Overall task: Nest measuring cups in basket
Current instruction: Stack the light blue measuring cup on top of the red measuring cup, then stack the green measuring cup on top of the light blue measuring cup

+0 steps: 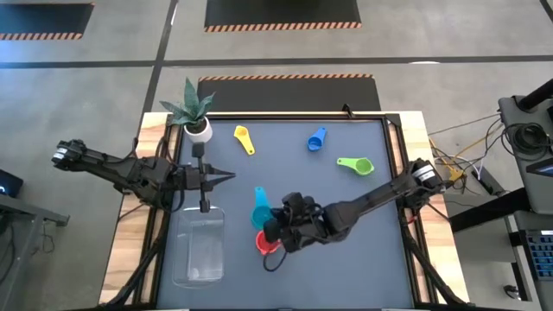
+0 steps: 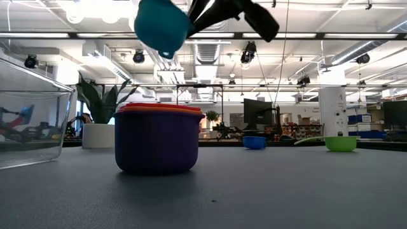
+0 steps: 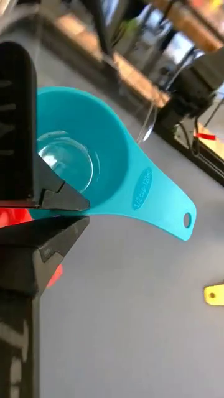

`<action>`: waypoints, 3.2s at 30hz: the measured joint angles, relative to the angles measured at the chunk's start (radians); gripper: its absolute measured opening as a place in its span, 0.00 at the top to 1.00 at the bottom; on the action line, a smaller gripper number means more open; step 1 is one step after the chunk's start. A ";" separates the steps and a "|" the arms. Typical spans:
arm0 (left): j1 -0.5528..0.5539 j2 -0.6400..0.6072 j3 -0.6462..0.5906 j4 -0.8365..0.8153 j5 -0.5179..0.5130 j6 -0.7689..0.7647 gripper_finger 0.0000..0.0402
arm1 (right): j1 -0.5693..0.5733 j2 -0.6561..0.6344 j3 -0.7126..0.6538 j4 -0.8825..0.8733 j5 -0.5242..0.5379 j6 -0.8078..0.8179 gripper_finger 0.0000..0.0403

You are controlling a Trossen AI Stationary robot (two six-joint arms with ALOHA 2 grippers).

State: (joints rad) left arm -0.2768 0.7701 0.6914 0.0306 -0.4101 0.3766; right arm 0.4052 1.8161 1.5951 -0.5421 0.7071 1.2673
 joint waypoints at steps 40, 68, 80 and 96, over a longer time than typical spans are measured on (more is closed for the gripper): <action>-0.001 0.018 0.000 -0.012 0.001 -0.102 1.00 | 0.126 0.448 0.519 -0.601 0.016 0.471 0.98; -0.001 0.024 0.000 -0.012 0.002 -0.102 1.00 | 0.119 0.460 0.545 -0.646 0.026 0.513 0.90; -0.001 0.024 0.000 -0.012 0.002 -0.101 1.00 | 0.118 0.439 0.555 -0.674 0.024 0.468 0.75; -0.001 0.028 0.000 -0.016 0.003 -0.102 1.00 | 0.101 0.263 0.575 -0.730 -0.038 0.124 0.98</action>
State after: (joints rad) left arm -0.2783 0.7982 0.6914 0.0144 -0.4072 0.2749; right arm 0.5061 2.0786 2.1704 -1.2717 0.6692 1.3908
